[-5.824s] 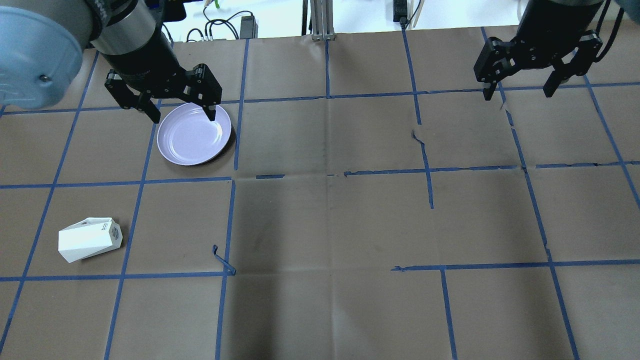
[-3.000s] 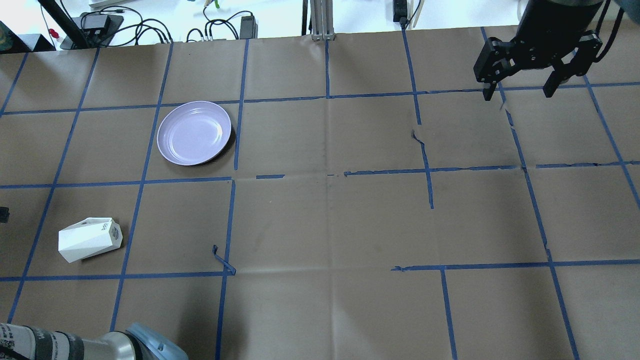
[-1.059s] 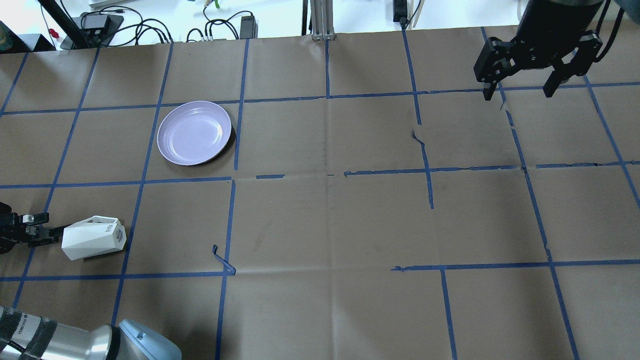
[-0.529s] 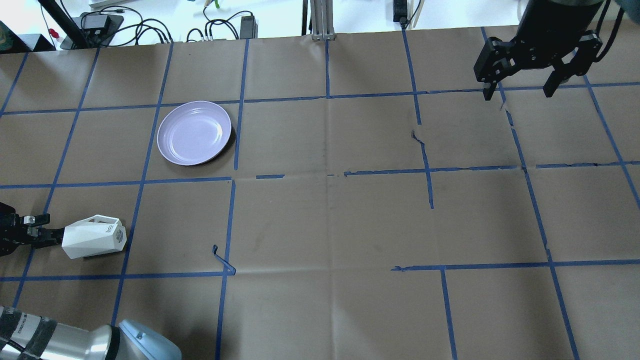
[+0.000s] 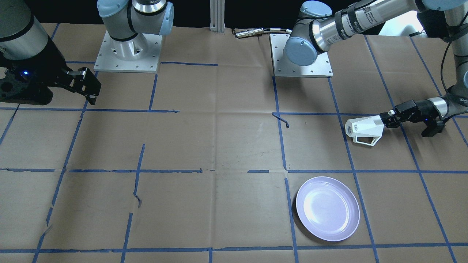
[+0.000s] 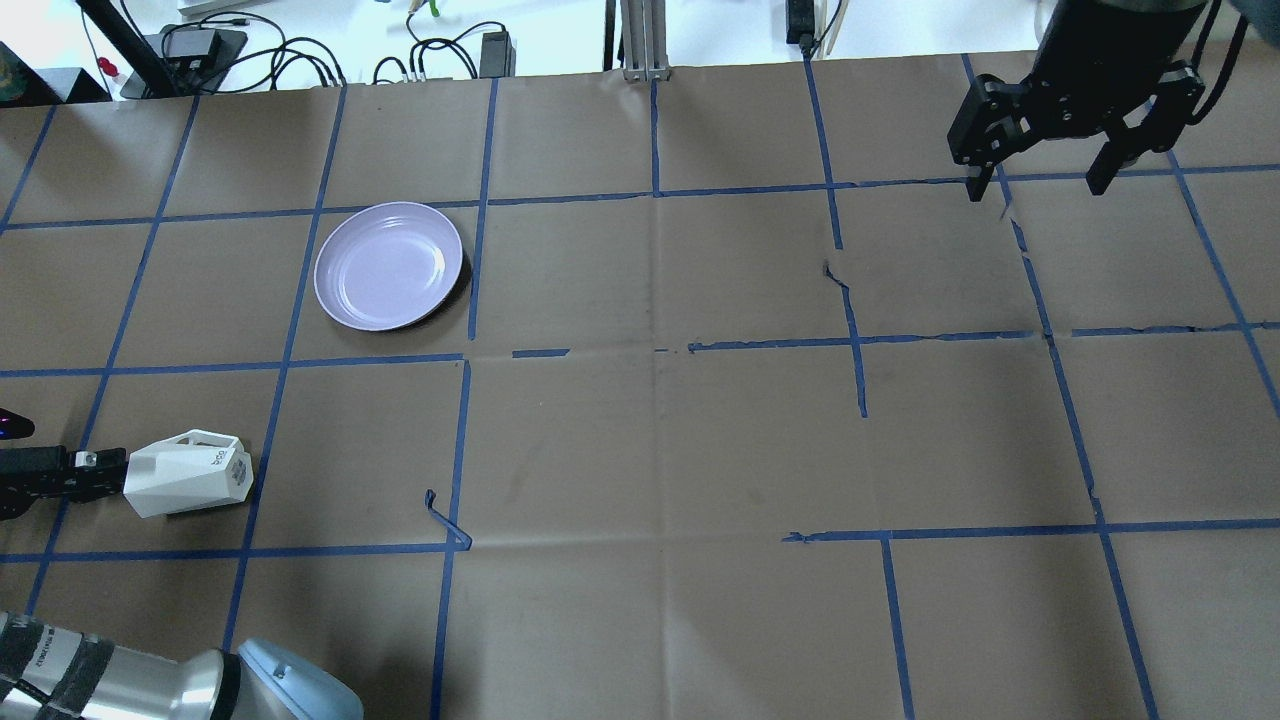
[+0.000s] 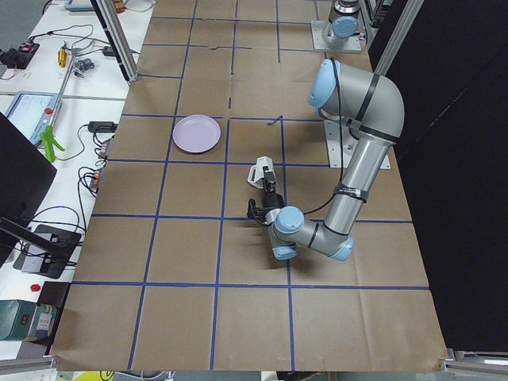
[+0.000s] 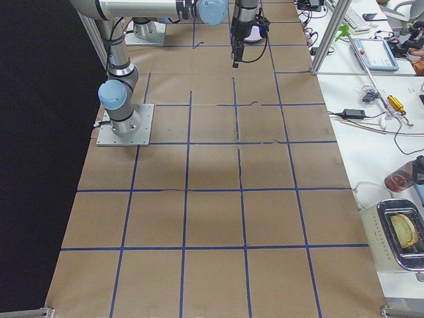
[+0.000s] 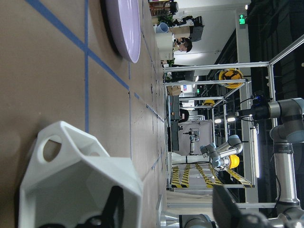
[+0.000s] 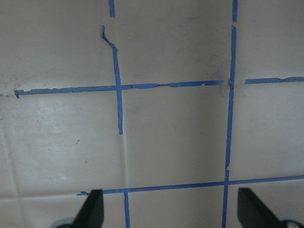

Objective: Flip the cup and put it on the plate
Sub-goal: 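Close the left gripper on the white mug's rim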

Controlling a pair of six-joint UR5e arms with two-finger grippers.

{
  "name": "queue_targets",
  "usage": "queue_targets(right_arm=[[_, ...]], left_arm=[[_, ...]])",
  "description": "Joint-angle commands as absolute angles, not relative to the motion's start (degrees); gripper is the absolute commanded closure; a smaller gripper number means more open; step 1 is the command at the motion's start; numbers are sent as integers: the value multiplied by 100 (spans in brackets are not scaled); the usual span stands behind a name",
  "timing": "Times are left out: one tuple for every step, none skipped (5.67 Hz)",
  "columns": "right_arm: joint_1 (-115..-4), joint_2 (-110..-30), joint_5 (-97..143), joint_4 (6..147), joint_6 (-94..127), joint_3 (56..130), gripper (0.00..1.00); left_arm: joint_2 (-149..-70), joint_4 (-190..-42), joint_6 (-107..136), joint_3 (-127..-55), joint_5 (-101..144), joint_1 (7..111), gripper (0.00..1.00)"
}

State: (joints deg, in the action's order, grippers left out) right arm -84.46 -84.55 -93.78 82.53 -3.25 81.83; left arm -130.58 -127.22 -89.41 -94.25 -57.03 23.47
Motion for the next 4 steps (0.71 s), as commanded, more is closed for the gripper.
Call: queue_targets(right_arm=[[-8446, -8455, -9378, 8253, -325, 8183, 0], [-8446, -8455, -9378, 8262, -325, 8183, 0], [-8446, -8455, -9378, 8262, -325, 8183, 0], [-8446, -8455, -9378, 8253, -325, 8183, 0]], left_arm=[[-13061, -12455, -9026, -9413, -5896, 2347, 100], [-13061, -12428, -9026, -9396, -5897, 2347, 100], [-12982, -12436, -8957, -9274, -5915, 2347, 100], [-12651, -12497, -8652, -9255, -5924, 2355, 100]])
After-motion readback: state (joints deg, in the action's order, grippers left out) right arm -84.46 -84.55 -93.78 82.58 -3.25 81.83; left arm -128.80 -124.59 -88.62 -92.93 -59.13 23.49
